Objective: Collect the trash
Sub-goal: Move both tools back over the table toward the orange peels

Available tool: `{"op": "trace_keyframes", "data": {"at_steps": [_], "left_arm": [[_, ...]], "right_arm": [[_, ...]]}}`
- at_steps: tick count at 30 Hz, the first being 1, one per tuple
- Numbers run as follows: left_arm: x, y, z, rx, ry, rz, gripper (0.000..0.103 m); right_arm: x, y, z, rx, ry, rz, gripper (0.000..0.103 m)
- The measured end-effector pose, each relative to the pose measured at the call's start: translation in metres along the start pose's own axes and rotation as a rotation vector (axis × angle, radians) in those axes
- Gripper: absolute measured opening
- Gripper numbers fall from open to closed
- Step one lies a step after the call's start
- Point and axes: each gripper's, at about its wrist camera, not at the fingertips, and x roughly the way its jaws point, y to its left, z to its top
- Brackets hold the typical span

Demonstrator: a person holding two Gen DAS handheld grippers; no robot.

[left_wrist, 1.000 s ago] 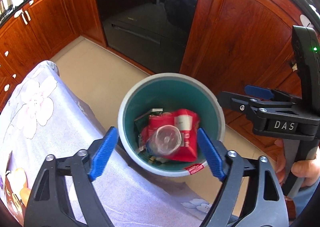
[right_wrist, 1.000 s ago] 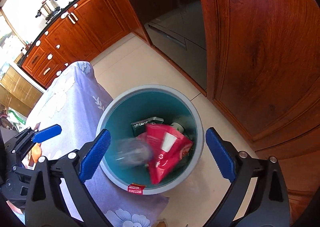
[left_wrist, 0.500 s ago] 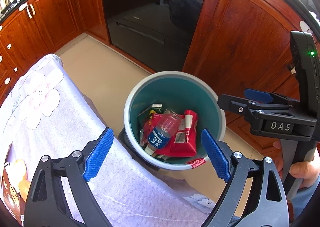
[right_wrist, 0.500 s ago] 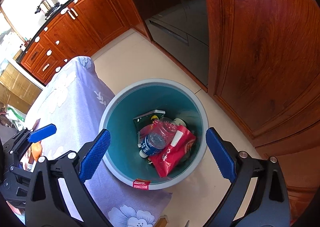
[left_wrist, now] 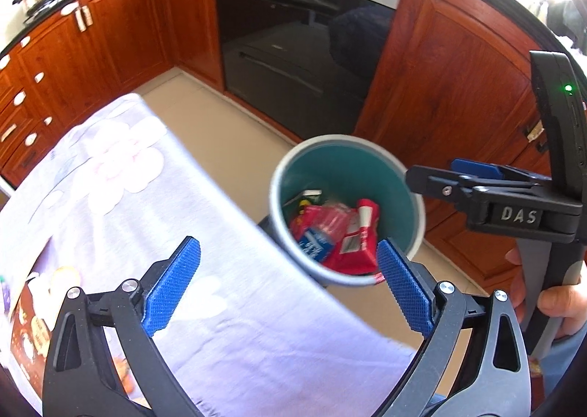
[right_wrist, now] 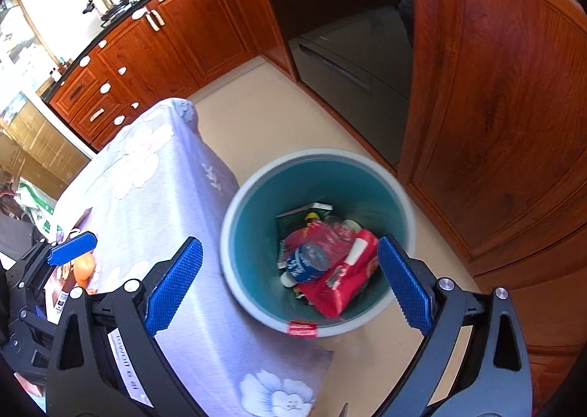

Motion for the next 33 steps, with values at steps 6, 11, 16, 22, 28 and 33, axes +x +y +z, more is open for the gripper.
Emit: {"op": "trace_keyframes", "data": {"at_steps": [6,11,16,22,28,33], "left_arm": [[-0.024,0.049,-0.024,-0.086,-0.014,0.042,0.097],[-0.045,0.094,-0.054,-0.159,-0.026,0.076,0.097],[-0.054,0.130,-0.082,-0.241,-0.015,0.074,0.097],[-0.052,0.159,-0.118,-0.315,0.011,0.044,0.097],[-0.044,0.174,-0.142,-0.371,0.031,0.016,0.097],[-0.042,0.175,-0.144,-0.364,0.028,0.014,0.097]], "right_arm": [[0.002,0.048,-0.005,-0.057,0.017,0.036,0.092],[0.004,0.097,-0.010,-0.137,0.030,0.070,0.092],[0.006,0.137,-0.019,-0.189,0.044,0.087,0.092],[0.014,0.165,-0.036,-0.206,0.077,0.095,0.092],[0.034,0.188,-0.049,-0.228,0.136,0.104,0.092],[0.045,0.205,-0.053,-0.248,0.154,0.126,0.092]]}}
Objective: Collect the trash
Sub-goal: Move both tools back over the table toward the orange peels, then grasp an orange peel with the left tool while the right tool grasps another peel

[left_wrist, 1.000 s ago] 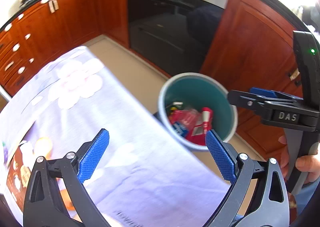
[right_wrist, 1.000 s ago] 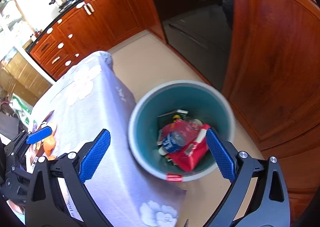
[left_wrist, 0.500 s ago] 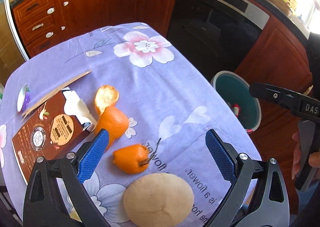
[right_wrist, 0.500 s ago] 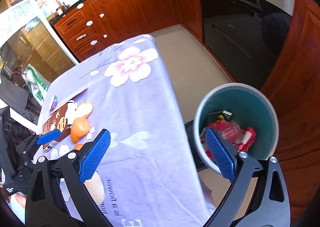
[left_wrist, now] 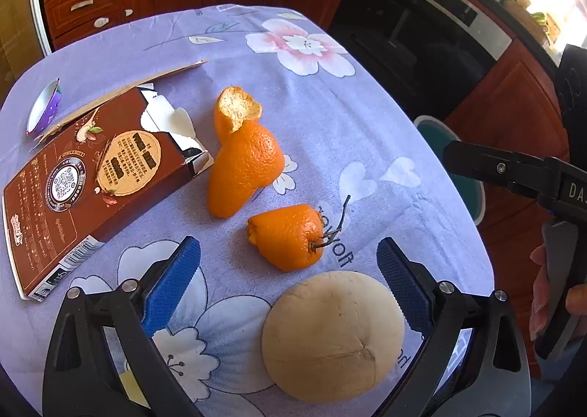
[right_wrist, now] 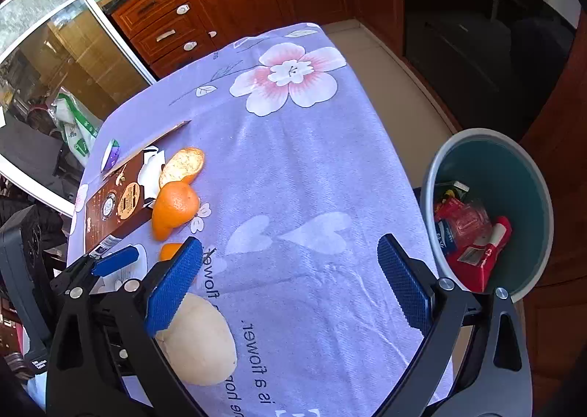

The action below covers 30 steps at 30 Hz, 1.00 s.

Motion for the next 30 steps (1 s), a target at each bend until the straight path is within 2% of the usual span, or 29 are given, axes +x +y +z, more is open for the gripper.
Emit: {"op": "trace_keyframes", "data": {"at_steps": [1,4,6,7,9,12,14,18,23,27,30], "left_arm": [[0.001,-0.001,0.000,0.003,0.000,-0.001,0.096],[0.006,-0.003,0.001,0.019,0.002,0.003,0.083],[0.009,-0.006,0.000,0.037,0.006,-0.001,0.066],[0.010,-0.008,-0.001,0.050,0.010,0.001,0.062],[0.013,-0.012,-0.004,0.073,0.013,0.017,0.045],[0.009,-0.011,-0.007,0.082,0.000,-0.001,0.031],[0.002,-0.007,-0.007,0.084,-0.018,0.003,0.027],[-0.018,0.017,-0.003,0.046,-0.057,0.011,0.027],[-0.031,0.047,0.003,-0.020,-0.070,-0.003,0.027],[-0.032,0.061,0.001,-0.044,-0.064,0.006,0.027],[-0.033,0.071,0.000,-0.069,-0.064,0.000,0.027]], "right_arm": [[0.002,0.003,0.000,-0.005,0.002,0.002,0.092],[0.008,0.007,0.001,-0.008,0.014,0.006,0.092],[0.011,0.009,0.002,-0.009,0.019,0.007,0.092],[0.012,0.011,0.003,-0.010,0.021,0.006,0.092],[0.015,0.013,0.004,-0.015,0.026,0.007,0.092],[0.019,0.020,0.007,-0.021,0.032,0.012,0.092],[0.024,0.026,0.009,-0.029,0.038,0.025,0.092],[0.040,0.050,0.013,-0.073,0.049,0.070,0.092],[0.069,0.087,0.024,-0.130,0.080,0.169,0.092],[0.090,0.107,0.027,-0.170,0.105,0.178,0.092],[0.100,0.116,0.025,-0.194,0.111,0.178,0.084]]}}
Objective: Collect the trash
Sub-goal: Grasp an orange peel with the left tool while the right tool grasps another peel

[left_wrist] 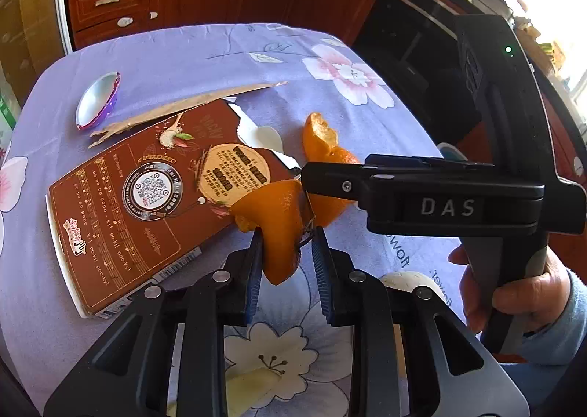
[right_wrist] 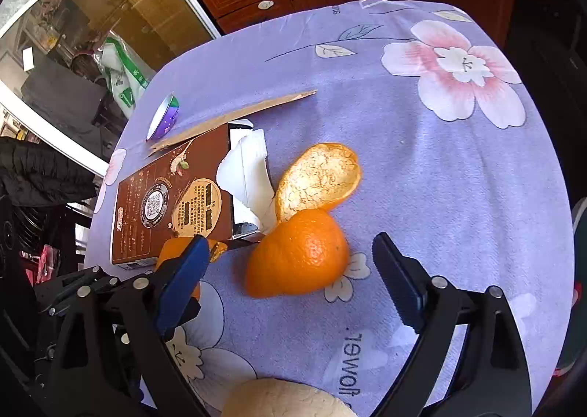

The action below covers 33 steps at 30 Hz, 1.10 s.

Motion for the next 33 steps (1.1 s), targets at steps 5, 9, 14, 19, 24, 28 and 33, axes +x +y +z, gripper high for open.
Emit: {"op": "trace_keyframes", "data": {"at_steps": [5,9,14,19,24,28,33], "left_arm": [[0.002,0.007,-0.001,-0.021,0.007,-0.011,0.027],[0.003,0.005,0.002,-0.024,0.005,-0.010,0.027],[0.003,0.004,0.002,-0.032,0.008,-0.009,0.027],[-0.007,-0.008,0.002,-0.018,-0.013,-0.001,0.027],[-0.021,-0.027,0.006,0.007,-0.042,0.005,0.027],[-0.034,-0.052,0.013,0.054,-0.074,0.007,0.027],[-0.042,-0.086,0.023,0.113,-0.097,0.006,0.027]], "right_arm": [[0.002,0.008,0.001,-0.033,-0.014,0.003,0.061],[0.002,0.005,-0.001,-0.028,-0.006,0.000,0.039],[-0.011,0.004,-0.004,-0.038,-0.025,-0.009,0.018],[-0.039,-0.003,-0.006,-0.019,-0.064,-0.006,0.018],[-0.073,-0.012,-0.012,0.003,-0.117,-0.007,0.018],[-0.104,-0.022,-0.018,0.021,-0.170,-0.009,0.018],[-0.140,-0.040,-0.030,0.052,-0.228,-0.024,0.018]]}}
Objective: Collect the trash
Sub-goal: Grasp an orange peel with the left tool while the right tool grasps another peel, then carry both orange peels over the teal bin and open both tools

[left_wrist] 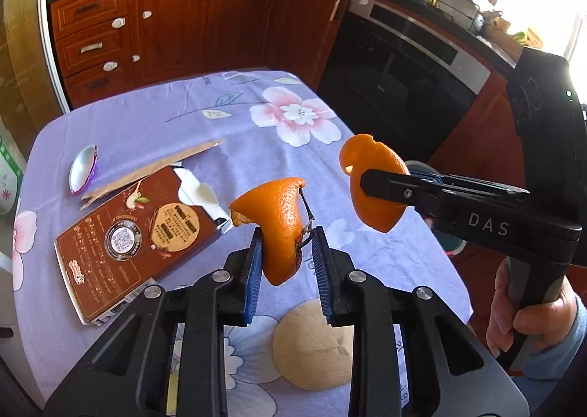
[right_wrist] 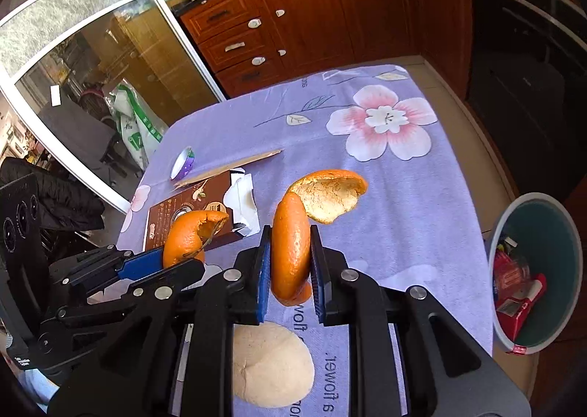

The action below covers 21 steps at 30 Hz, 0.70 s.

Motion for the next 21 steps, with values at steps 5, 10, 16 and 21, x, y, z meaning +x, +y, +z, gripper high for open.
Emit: {"op": "trace_keyframes", "data": {"at_steps": [5,10,16,21], "left_arm": [[0.005,-0.039,0.012,0.060,0.000,-0.028,0.027],[0.016,-0.086,0.021,0.142,0.010,-0.056,0.027],[0.041,-0.139,0.030,0.228,0.049,-0.085,0.027],[0.066,-0.176,0.034,0.268,0.097,-0.113,0.027]], "right_arm": [[-0.036,-0.029,-0.007,0.038,-0.053,-0.027,0.018],[-0.071,-0.070,-0.015,0.101,-0.105,-0.065,0.018],[-0.102,-0.126,-0.035,0.186,-0.146,-0.113,0.018],[-0.118,-0.173,-0.053,0.263,-0.156,-0.147,0.018]]}}
